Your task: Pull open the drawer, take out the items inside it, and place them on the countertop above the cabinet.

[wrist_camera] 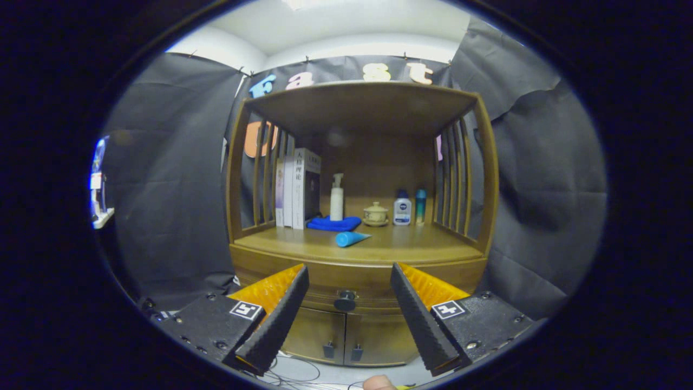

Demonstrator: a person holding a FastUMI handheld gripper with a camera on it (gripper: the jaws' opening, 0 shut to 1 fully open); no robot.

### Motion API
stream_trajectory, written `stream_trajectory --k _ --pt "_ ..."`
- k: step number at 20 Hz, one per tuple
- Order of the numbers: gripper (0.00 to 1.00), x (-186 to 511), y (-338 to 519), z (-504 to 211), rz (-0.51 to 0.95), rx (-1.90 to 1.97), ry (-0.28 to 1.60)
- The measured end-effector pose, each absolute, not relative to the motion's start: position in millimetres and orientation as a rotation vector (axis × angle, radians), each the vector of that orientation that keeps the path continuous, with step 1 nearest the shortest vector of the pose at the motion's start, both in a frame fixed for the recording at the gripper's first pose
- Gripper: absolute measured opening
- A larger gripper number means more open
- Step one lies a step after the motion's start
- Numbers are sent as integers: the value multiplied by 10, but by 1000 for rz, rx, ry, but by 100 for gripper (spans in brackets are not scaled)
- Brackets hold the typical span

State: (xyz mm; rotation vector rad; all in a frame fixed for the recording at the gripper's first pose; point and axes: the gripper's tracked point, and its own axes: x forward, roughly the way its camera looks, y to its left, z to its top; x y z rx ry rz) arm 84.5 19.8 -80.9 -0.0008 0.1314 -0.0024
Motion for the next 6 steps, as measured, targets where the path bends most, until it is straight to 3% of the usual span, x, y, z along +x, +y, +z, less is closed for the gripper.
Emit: stream_trajectory --k 6 --pt "99 250 152 -263 41 -15 98"
